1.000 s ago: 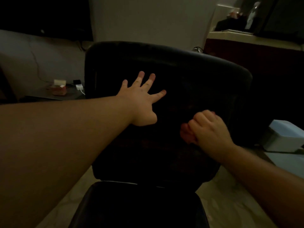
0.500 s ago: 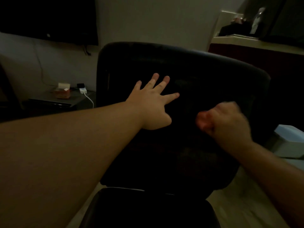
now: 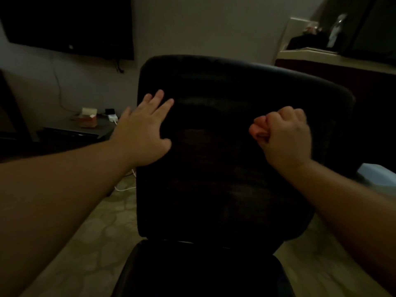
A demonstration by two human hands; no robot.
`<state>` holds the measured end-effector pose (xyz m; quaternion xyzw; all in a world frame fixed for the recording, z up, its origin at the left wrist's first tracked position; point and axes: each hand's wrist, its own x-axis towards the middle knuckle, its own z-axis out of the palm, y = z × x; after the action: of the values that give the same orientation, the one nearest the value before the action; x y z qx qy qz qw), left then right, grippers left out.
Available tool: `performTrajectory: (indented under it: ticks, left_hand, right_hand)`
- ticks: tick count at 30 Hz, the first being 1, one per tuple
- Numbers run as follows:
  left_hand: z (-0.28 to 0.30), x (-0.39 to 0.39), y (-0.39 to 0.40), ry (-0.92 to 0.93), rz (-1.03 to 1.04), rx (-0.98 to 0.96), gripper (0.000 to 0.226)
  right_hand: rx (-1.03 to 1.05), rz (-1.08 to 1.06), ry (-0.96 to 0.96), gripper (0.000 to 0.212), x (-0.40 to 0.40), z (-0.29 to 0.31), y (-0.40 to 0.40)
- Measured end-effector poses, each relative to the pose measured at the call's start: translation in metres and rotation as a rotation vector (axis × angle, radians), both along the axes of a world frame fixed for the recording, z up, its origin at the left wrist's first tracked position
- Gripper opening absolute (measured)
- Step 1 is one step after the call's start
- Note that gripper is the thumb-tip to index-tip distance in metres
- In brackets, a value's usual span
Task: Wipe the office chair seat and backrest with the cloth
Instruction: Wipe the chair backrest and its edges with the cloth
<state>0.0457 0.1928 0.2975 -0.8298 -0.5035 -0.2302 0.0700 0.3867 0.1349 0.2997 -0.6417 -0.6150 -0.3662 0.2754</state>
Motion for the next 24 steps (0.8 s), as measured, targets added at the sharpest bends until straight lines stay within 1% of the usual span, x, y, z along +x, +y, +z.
performTrajectory:
  ticks: [1, 2, 3, 4, 5, 6, 9, 10, 11, 12, 13, 14, 15, 16, 17, 18, 20, 21, 22, 23, 24]
  left_hand:
    - [-0.004, -0.005, 0.001, 0.002, 0.006, -0.018, 0.102]
    - [-0.007, -0.006, 0.001, 0.009, -0.002, -0.025, 0.102]
    - [-0.008, -0.006, 0.002, 0.011, -0.017, -0.032, 0.101]
    - [-0.008, -0.005, 0.002, 0.011, -0.036, -0.046, 0.100]
    - [-0.008, -0.004, 0.002, 0.009, -0.057, -0.065, 0.100]
    - [-0.010, -0.003, 0.002, 0.007, -0.075, -0.085, 0.102]
    - [-0.022, -0.009, 0.005, -0.013, -0.093, -0.135, 0.107]
    - [-0.027, -0.012, 0.005, -0.029, -0.092, -0.139, 0.108]
    - [-0.030, -0.014, 0.005, -0.039, -0.093, -0.139, 0.109]
    - [-0.032, -0.017, 0.006, -0.039, -0.098, -0.136, 0.110]
    - [-0.033, -0.019, 0.007, -0.032, -0.106, -0.130, 0.110]
    - [-0.032, -0.021, 0.008, -0.025, -0.118, -0.127, 0.110]
    - [-0.031, -0.024, 0.008, -0.018, -0.130, -0.130, 0.110]
    - [-0.031, -0.025, 0.008, -0.014, -0.140, -0.141, 0.109]
    - [-0.032, -0.024, 0.008, -0.016, -0.149, -0.155, 0.109]
    - [-0.033, -0.024, 0.008, -0.025, -0.157, -0.171, 0.110]
    - [-0.038, -0.022, 0.008, -0.058, -0.162, -0.189, 0.111]
    - [-0.041, -0.023, 0.008, -0.072, -0.156, -0.188, 0.112]
    - [-0.043, -0.024, 0.009, -0.075, -0.154, -0.190, 0.113]
    - [-0.044, -0.027, 0.009, -0.070, -0.164, -0.194, 0.113]
    - [-0.044, -0.029, 0.010, -0.067, -0.182, -0.198, 0.112]
  right_hand:
    - [-0.045, 0.073, -0.033, 0.031, -0.014, -0.007, 0.001]
    - [-0.129, 0.167, -0.117, 0.030, -0.022, -0.018, 0.002]
    - [-0.233, 0.257, -0.246, 0.029, -0.024, -0.030, 0.000]
    - [-0.327, 0.303, -0.365, 0.029, -0.019, -0.035, -0.002]
    - [-0.353, 0.309, -0.427, 0.031, -0.010, -0.032, -0.002]
    - [-0.312, 0.273, -0.396, 0.034, -0.003, -0.023, -0.001]
    - [-0.055, 0.046, -0.063, 0.036, -0.002, 0.012, 0.006]
    - [-0.006, 0.017, 0.000, 0.035, -0.013, 0.014, 0.012]
    - [0.000, 0.052, 0.023, 0.033, -0.027, 0.010, 0.016]
    - [-0.037, 0.126, -0.010, 0.030, -0.041, 0.001, 0.019]
    - [-0.106, 0.222, -0.098, 0.025, -0.052, -0.013, 0.019]
    - [-0.207, 0.309, -0.232, 0.021, -0.055, -0.027, 0.018]
    - [-0.304, 0.351, -0.366, 0.019, -0.050, -0.032, 0.016]
    - [-0.363, 0.353, -0.453, 0.019, -0.040, -0.025, 0.015]
    - [-0.363, 0.320, -0.468, 0.020, -0.032, -0.013, 0.015]
    - [-0.312, 0.255, -0.421, 0.022, -0.028, 0.002, 0.016]
    - [-0.151, 0.095, -0.250, 0.028, -0.031, 0.021, 0.022]
    - [-0.093, 0.075, -0.179, 0.029, -0.041, 0.020, 0.027]
    - [-0.068, 0.124, -0.128, 0.028, -0.055, 0.012, 0.030]
    - [-0.085, 0.204, -0.115, 0.025, -0.069, 0.000, 0.032]
    - [-0.132, 0.302, -0.161, 0.023, -0.081, -0.016, 0.032]
